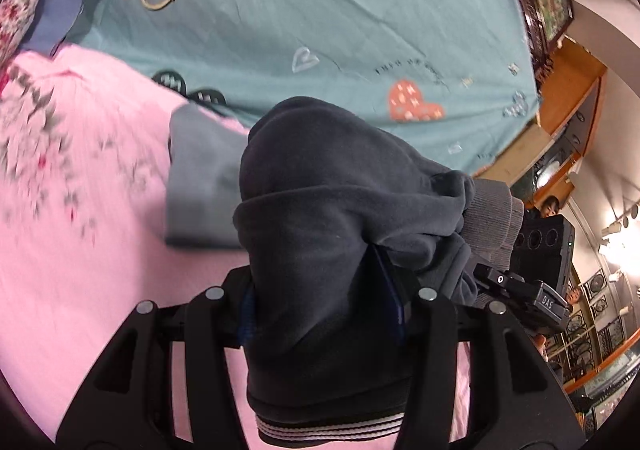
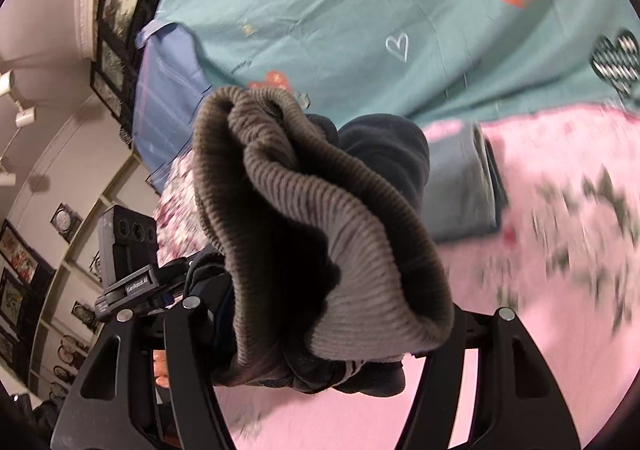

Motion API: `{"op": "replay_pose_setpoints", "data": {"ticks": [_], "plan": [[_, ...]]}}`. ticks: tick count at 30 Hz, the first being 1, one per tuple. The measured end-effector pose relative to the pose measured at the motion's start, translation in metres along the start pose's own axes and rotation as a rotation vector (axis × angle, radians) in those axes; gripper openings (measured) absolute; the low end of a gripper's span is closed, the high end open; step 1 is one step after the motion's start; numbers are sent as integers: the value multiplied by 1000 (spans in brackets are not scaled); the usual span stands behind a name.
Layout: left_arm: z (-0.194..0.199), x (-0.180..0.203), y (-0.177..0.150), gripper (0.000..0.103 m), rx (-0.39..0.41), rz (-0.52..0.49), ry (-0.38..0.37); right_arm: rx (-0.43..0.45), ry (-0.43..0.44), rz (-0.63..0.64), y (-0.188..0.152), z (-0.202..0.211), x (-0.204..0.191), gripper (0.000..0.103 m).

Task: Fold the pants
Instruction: 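Lift the folded bundle with both tools and carry it toward the grey garment, then set the bundle onto the folded grey garment and open both tools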

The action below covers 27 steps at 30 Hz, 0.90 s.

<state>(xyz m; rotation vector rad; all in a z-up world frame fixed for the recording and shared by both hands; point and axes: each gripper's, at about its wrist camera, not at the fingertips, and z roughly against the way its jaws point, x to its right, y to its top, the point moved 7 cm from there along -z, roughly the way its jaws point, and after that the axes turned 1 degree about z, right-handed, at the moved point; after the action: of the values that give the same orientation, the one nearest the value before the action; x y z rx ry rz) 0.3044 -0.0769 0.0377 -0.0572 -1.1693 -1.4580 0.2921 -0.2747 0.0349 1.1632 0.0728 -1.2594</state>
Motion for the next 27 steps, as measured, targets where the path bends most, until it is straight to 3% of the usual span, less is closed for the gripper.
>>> {"op": "replay_pose_setpoints", "data": {"ticks": [4, 6, 8, 9, 11, 13, 16, 20, 22, 27], "plan": [[-65, -48, 57, 52, 1, 47, 43, -9, -41, -22, 50, -56, 32, 66], [-99, -74, 70, 54, -28, 79, 59, -24, -89, -52, 65, -86, 61, 70], [-137, -108, 72, 55, -88, 122, 115, -49, -205, -76, 67, -111, 98, 70], [-146, -119, 71, 67, -100, 141, 125, -55, -269, -86, 64, -117, 114, 70], [-143, -121, 71, 71, -83, 123, 92, -24, -244, -68, 63, -110, 117, 75], [-128, -119, 73, 76, -63, 72, 125, -11, -256, -50, 63, -94, 114, 75], [-85, -120, 83, 79, 4, 93, 171, 59, -306, -67, 69, -49, 109, 76], [-7, -87, 71, 91, 117, -45, 380, 82, -389, -15, 55, 10, 70, 77], [30, -59, 47, 99, 159, -131, 436, 88, -474, 81, 32, 39, 35, 83], [101, 0, -44, 101, 193, -286, 514, 120, -610, 231, -62, 100, -47, 99]]}}
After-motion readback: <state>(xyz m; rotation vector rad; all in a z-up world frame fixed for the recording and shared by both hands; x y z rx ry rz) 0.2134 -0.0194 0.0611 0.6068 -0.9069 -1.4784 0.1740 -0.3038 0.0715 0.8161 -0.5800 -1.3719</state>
